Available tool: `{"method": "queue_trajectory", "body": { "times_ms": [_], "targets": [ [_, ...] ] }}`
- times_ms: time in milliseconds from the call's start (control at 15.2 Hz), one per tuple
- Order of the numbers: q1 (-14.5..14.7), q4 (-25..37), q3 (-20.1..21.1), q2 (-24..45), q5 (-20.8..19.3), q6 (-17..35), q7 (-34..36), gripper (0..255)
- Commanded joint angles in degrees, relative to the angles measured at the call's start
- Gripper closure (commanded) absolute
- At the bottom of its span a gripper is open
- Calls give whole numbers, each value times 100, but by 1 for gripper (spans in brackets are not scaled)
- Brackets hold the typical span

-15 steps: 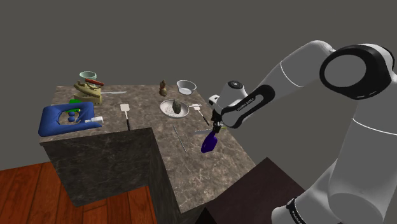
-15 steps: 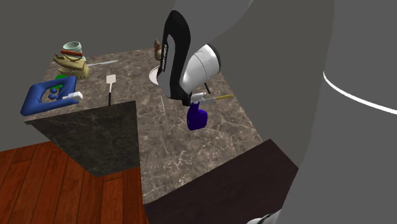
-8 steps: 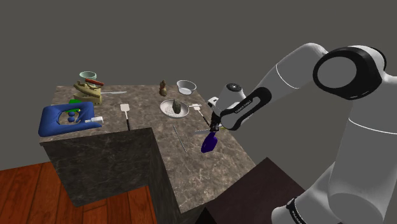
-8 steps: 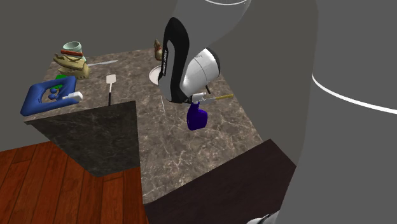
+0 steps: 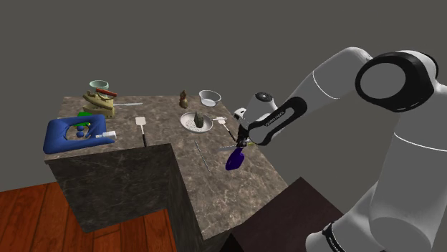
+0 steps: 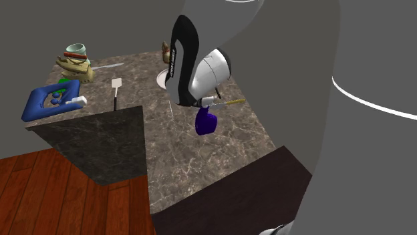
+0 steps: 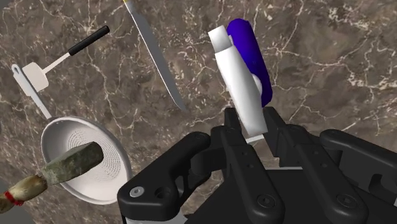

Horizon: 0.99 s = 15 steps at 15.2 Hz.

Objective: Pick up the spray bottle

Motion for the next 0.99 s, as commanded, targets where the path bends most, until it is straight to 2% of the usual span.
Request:
{"method": "queue_trajectory", "body": {
  "times_ms": [0, 792, 924],
  "targets": [
    [-10, -21, 7, -139, 7, -115, -33, 255],
    [-12, -52, 42, -1012, 70, -951, -205, 255],
    [-11, -52, 42, -1023, 71, -961, -207, 255]
  ]
}}
